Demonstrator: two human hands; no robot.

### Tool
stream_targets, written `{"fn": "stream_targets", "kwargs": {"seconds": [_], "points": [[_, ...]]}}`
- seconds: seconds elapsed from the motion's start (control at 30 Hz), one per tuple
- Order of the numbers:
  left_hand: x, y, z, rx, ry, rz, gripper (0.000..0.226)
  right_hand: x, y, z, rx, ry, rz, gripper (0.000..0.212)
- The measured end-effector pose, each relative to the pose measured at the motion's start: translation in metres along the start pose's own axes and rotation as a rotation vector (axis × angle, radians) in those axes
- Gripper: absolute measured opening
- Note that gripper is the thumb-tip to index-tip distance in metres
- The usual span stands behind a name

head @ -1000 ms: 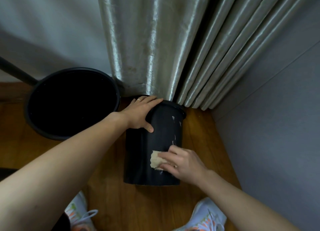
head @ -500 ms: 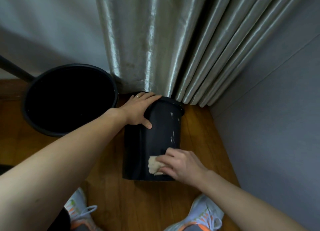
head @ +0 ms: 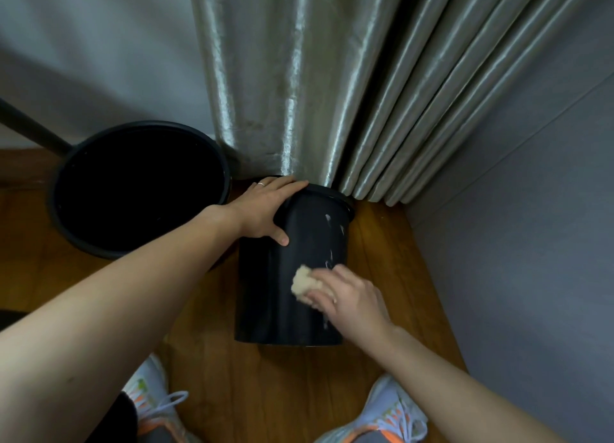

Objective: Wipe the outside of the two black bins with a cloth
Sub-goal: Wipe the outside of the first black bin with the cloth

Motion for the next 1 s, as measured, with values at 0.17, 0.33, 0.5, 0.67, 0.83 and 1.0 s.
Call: {"fn": "stream_targets", "kwargs": {"seconds": [0.17,0.33,0.5,0.67,0.83,1.0], "points": [[0.001,-0.003,-0.003,-0.017,-0.01,0.012,0.126,0.021,-0.013,0.017,0.129,-0.019,-0.193,0.03],[-0.001,-0.004,-0.004,-0.011,-0.012,0.001,0.125,0.019,-0.01,0.012,0.125,-0.062,-0.209,0.03],[-0.004,-0.006,-0.005,-0.004,-0.013,-0.005,0.124,0.012,-0.004,0.007,0.07,-0.019,-0.113,0.033],[-0.004,-0.006,-0.007,0.019,0.01,-0.047,0.124,0.019,-0.016,0.018,0.196,-0.006,-0.227,0.034],[-0.03,-0.001,-0.013,0.051,0.026,-0.077,0.117,0.02,-0.013,0.016,0.154,-0.006,-0.202,0.036],[-0.028,0.006,-0.014,0.066,-0.06,-0.124,0.111,0.024,-0.015,0.019,0.193,-0.005,-0.205,0.036]]}}
Point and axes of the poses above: each hand's wrist, its own y-axis towards the middle knuckle, its own z-axis out of the palm, x = y × z, the point moved 9 cm from there along y, towards the middle knuckle, and after that the axes turned 8 degrees about x, right-handed, at the moved point
